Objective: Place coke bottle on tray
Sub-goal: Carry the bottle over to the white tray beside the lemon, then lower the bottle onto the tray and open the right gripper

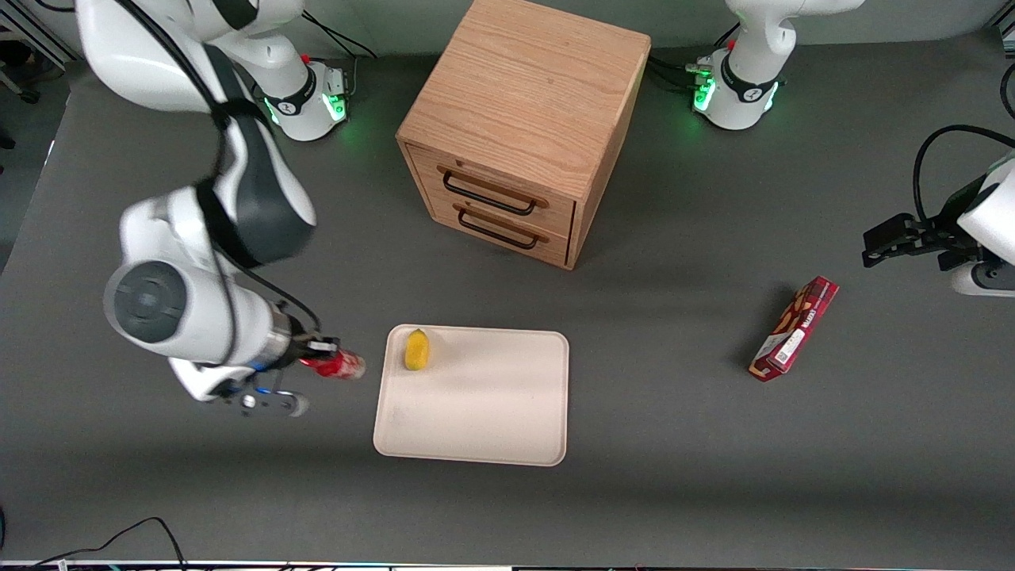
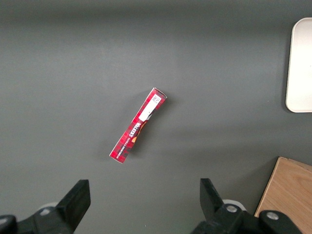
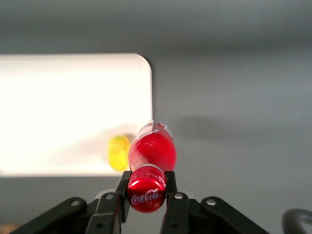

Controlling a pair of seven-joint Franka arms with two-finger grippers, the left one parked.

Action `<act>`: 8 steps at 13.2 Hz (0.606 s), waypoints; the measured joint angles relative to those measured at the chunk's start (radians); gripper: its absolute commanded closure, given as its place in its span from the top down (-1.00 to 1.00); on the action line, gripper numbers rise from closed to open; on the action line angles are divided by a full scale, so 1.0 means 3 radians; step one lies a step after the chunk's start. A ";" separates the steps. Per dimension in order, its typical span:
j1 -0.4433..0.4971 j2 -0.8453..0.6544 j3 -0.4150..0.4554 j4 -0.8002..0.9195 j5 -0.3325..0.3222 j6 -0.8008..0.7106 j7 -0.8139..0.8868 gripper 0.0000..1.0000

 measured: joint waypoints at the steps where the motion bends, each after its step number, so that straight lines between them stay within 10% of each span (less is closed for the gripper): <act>1: 0.0050 0.0112 -0.0021 0.0006 0.0000 0.0189 0.0109 -1.00; 8: 0.0234 0.0547 -0.0118 0.0064 0.0000 0.0739 0.0335 -1.00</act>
